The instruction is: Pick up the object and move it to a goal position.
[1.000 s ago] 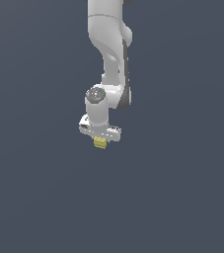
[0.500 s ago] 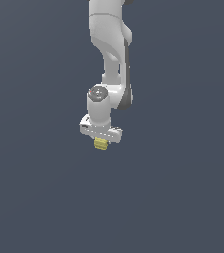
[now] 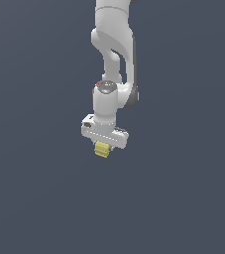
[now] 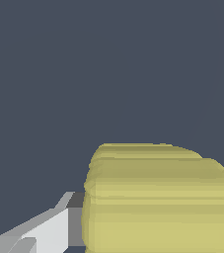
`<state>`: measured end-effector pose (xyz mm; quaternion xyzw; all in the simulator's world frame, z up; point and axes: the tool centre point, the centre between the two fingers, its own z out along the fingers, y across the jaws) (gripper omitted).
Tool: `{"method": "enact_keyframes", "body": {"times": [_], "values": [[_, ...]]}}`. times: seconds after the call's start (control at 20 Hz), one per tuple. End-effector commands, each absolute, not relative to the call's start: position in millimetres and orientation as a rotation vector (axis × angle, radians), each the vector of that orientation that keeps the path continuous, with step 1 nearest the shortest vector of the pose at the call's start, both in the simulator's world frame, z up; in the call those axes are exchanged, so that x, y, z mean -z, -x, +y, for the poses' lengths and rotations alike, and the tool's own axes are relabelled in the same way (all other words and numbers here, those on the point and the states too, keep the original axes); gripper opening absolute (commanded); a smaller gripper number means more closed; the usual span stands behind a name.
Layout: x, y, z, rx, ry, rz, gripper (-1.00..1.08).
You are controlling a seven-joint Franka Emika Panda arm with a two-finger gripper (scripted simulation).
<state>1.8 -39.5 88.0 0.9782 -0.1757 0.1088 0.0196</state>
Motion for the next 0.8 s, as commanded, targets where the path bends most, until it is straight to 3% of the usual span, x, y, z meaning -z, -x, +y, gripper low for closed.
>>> {"method": "enact_keyframes", "body": {"times": [0.0, 0.75], "values": [[-102.3, -17.0, -35.4, -0.423, -3.01, -0.575, -1.0], [-194.4, -86.8, -16.2, -0.874, -2.812, -0.731, -1.0]]}}
